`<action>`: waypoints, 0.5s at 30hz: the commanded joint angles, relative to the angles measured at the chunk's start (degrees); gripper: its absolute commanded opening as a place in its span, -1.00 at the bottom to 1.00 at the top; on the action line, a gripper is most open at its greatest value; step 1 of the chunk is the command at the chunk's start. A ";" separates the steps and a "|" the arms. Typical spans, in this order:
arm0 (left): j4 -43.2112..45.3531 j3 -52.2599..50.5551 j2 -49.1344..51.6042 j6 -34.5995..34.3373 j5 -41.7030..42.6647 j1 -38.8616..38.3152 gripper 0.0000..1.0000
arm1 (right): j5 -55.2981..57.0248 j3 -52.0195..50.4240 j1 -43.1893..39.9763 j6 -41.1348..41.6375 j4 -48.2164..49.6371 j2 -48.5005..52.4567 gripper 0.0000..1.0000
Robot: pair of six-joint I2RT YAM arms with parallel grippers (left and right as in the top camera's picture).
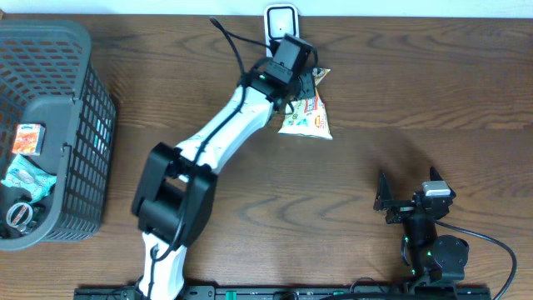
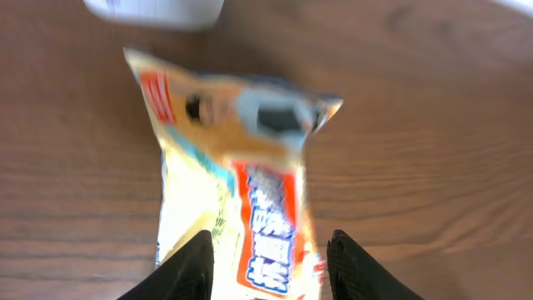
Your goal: Scan the item barcode
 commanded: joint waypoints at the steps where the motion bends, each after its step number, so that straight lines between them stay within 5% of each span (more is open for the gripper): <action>1: -0.31 0.81 -6.49 3.56 -1.16 1.03 -0.15 | 0.04 -0.04 0.46 -0.46 -0.24 -0.31 0.99; 10: -0.76 0.63 -5.68 3.52 -1.18 0.44 -0.85 | 0.04 -0.04 0.46 -0.46 -0.24 -0.31 0.99; 15: 0.94 0.63 -2.29 3.52 -1.16 -0.81 -0.85 | 0.04 -0.04 0.46 -0.46 -0.24 -0.31 0.99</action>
